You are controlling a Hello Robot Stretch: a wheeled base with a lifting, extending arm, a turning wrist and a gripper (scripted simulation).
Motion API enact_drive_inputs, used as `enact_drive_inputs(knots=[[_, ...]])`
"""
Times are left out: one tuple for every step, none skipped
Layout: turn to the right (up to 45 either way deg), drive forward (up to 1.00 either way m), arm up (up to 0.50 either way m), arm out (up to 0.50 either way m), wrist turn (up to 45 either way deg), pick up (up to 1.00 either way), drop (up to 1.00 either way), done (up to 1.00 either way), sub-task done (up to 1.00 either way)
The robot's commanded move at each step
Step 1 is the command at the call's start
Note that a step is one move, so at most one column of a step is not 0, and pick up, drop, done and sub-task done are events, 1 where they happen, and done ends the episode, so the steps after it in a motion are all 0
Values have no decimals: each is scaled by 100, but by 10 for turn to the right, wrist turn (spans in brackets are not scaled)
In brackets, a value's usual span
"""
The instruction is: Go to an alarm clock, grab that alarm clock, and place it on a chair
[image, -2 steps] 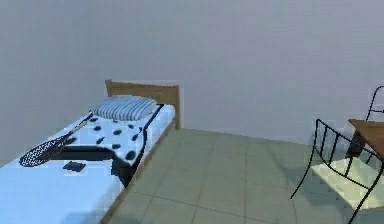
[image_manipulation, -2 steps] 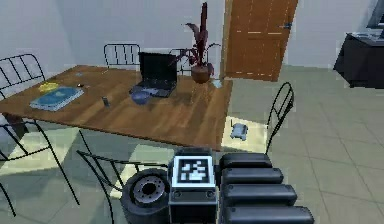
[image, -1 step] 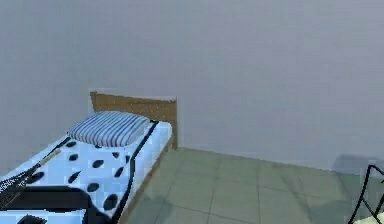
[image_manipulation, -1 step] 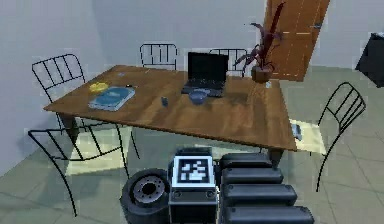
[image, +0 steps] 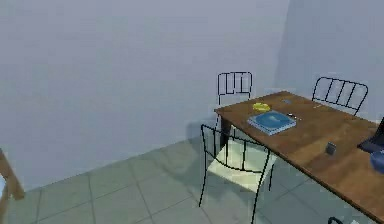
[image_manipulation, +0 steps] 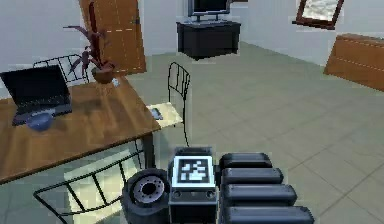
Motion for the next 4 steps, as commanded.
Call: enact_drive_inputs(knots=[[450,0,0,0,0,0,0,0,0],[240,0,0,0,0,0,0,0,0],[-450,0,0,0,0,0,0,0,0],[-450,0,0,0,0,0,0,0,0]])
